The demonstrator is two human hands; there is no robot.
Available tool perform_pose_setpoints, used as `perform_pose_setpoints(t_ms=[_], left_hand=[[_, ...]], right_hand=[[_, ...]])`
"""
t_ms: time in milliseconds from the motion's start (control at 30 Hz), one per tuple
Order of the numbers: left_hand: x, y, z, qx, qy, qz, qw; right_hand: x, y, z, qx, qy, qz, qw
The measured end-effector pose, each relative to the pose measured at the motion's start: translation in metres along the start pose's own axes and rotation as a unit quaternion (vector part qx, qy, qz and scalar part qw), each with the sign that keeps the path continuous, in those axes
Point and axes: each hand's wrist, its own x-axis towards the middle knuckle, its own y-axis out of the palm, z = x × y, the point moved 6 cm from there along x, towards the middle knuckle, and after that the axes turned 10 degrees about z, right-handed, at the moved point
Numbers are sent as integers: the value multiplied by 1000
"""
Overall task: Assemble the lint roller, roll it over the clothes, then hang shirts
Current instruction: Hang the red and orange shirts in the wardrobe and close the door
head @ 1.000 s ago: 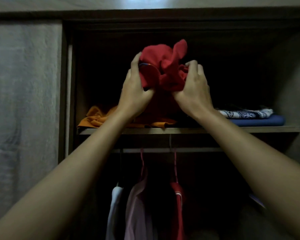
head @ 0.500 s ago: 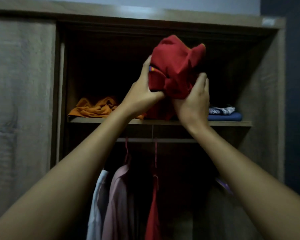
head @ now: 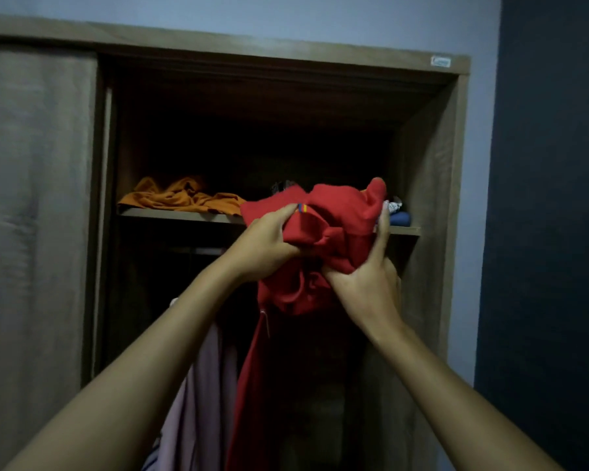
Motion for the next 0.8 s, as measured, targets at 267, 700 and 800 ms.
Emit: perform_pose_setpoints(t_ms=[267, 700, 800], left_hand=[[-59, 36, 28, 77, -149, 158, 973], [-135, 75, 68, 27, -185, 207, 960], [-129, 73, 61, 76, -164, 221, 958]], right_hand=[[-77, 23, -54, 44, -46, 163, 985], [-146, 111, -95, 213, 133, 540, 804], [-147, 126, -79, 274, 98, 530, 796]])
